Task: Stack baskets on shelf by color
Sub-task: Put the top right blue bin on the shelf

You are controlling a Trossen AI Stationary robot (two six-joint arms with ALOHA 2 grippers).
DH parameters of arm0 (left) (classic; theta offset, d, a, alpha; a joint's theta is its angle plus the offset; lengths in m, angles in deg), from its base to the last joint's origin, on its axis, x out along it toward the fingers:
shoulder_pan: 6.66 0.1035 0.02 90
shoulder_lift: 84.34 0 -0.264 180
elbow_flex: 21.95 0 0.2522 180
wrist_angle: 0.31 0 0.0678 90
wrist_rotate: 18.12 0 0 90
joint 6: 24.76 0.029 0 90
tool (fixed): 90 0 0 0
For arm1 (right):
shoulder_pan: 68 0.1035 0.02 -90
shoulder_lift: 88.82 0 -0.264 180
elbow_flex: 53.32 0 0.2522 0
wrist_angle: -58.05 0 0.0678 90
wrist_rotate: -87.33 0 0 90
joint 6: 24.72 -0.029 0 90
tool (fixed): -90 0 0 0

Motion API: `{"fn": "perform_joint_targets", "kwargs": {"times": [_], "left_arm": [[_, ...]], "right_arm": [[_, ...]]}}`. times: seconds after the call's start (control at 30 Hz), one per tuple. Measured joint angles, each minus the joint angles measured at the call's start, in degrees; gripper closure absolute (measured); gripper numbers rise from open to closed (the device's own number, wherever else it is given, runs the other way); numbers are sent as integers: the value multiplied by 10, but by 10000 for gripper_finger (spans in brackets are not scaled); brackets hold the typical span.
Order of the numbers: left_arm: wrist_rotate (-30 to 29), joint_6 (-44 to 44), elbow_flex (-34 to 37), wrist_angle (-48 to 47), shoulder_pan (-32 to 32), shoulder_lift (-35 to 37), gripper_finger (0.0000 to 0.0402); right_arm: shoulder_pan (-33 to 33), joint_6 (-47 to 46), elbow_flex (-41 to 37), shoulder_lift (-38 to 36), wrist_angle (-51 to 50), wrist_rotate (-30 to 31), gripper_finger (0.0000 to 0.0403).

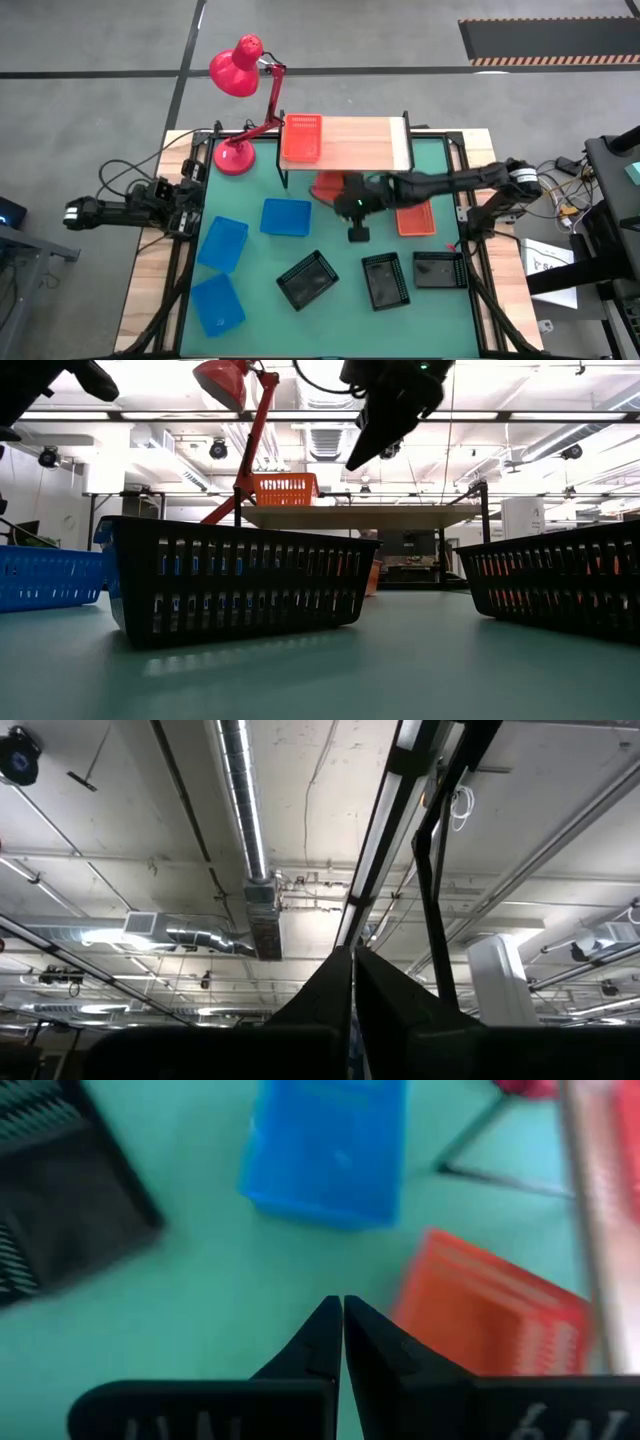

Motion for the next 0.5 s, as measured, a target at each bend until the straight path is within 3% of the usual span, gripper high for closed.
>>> {"fn": "perform_joint_targets", "kwargs": {"times": [0.13,0.27,0.5], "left_arm": [[1,0,0,0,0,-15,402],[1,-2,-2,0,0,-35,402],[3,-30,-13,5,0,-79,402]], "right_arm": [[34,-17,-88,-27,128,9,394],[63,-26,-163,-43,255,55,394],[98,-25,-255,-48,398,62,394]]}}
